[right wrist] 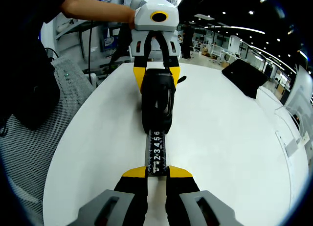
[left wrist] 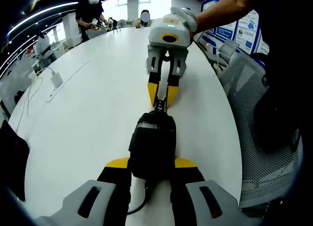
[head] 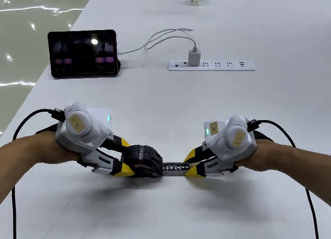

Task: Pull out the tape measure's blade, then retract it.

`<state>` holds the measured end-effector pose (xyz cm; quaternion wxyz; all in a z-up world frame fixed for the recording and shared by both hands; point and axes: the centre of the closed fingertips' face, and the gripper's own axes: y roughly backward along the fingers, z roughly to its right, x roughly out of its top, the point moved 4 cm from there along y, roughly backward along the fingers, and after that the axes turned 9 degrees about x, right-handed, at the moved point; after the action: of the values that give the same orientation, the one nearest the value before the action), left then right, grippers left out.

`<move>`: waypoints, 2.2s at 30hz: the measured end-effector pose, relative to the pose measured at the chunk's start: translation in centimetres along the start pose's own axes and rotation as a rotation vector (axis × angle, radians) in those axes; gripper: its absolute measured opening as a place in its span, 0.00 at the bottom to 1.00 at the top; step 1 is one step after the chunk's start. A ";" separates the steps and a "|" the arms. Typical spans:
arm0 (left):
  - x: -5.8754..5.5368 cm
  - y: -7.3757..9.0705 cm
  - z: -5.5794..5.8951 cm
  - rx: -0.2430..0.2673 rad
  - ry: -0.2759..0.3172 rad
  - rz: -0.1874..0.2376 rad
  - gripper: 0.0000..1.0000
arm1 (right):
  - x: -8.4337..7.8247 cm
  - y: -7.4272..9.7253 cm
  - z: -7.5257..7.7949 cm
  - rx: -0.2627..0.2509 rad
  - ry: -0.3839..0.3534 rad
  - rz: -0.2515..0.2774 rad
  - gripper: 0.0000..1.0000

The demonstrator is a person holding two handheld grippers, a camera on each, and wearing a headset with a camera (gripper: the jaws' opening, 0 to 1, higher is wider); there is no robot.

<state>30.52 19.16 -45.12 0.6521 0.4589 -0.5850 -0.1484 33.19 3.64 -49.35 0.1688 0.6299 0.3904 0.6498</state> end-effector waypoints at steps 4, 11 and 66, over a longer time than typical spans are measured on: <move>0.0 0.0 0.0 -0.001 0.001 -0.001 0.24 | -0.5 0.4 -0.1 -0.004 -0.005 -0.006 0.09; 0.0 0.0 0.0 -0.002 0.003 -0.003 0.24 | -1.4 1.1 -0.2 -0.011 -0.022 -0.010 0.09; -0.2 -0.3 -0.5 -0.022 -0.003 -0.022 0.24 | -7.3 7.5 -1.6 -0.088 -0.082 -0.045 0.10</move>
<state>30.98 19.38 -45.42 0.6545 0.4581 -0.5791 -0.1626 34.80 -6.81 -48.81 0.2269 0.6390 0.3684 0.6360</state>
